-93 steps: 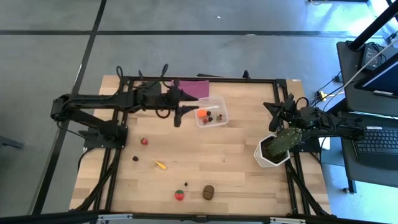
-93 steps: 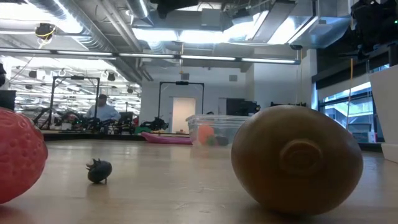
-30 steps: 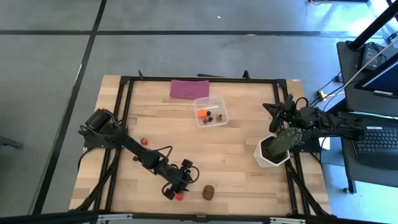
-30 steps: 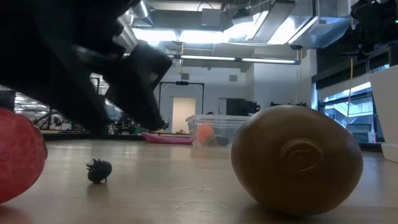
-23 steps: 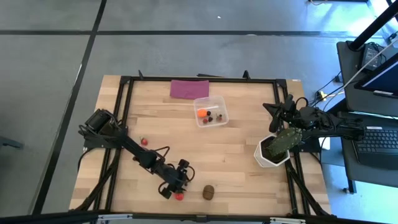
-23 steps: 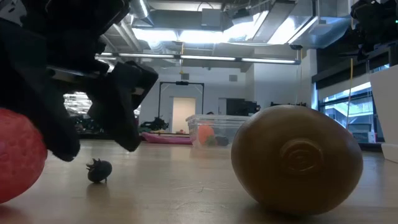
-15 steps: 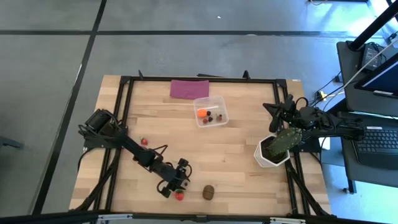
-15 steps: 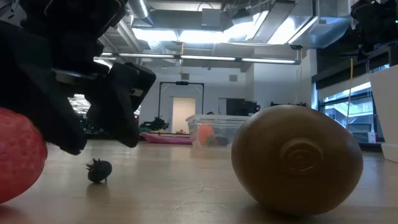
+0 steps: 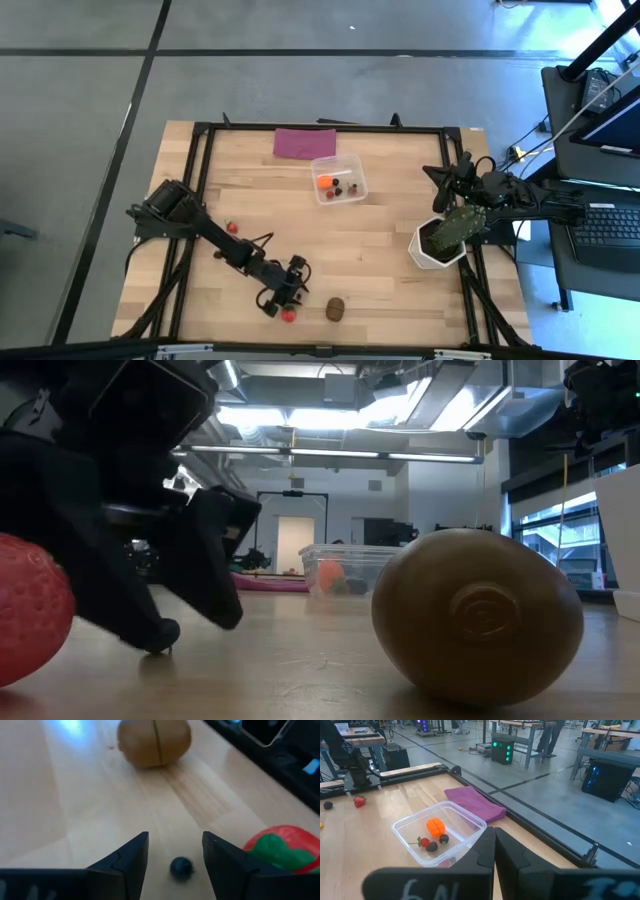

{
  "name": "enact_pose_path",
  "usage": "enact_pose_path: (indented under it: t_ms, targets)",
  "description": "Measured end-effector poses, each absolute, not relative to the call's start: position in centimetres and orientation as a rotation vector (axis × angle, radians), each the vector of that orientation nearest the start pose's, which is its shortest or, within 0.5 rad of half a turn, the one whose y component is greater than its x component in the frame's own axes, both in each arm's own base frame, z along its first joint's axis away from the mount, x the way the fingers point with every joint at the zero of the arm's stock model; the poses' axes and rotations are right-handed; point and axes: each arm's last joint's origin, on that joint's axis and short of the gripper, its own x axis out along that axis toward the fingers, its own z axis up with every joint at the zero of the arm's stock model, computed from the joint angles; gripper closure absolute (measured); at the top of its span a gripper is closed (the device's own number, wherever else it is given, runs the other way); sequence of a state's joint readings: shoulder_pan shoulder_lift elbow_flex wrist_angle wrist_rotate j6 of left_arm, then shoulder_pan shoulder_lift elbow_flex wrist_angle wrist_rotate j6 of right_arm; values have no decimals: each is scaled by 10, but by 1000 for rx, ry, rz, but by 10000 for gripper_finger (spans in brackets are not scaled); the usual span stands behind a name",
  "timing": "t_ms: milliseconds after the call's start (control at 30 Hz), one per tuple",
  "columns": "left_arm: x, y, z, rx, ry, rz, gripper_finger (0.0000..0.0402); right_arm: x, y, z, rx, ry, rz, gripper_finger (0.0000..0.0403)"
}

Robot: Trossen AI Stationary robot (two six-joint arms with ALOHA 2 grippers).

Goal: Pick and placing Produce into tupperware
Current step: Put the blueberry into the transparent bin

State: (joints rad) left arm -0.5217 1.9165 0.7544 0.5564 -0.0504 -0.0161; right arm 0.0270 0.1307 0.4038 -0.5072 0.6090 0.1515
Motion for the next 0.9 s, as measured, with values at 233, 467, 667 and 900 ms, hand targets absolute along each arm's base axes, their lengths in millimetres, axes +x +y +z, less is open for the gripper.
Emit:
enact_pose_path:
  t_ms: [233, 467, 667, 900]
  targets:
    - [296, -174, 84, 155, 592, -484, 244, 67, -15, 240, 70, 183, -595, 394]
    - [296, -175, 80, 159, 603, -485, 274, 67, -15, 240, 69, 184, -595, 394]
    - [295, -175, 78, 144, 636, -470, 293, 67, -15, 240, 69, 184, -595, 394]
    - [294, -174, 77, 117, 655, -451, 304, 67, -15, 240, 72, 183, -595, 394]
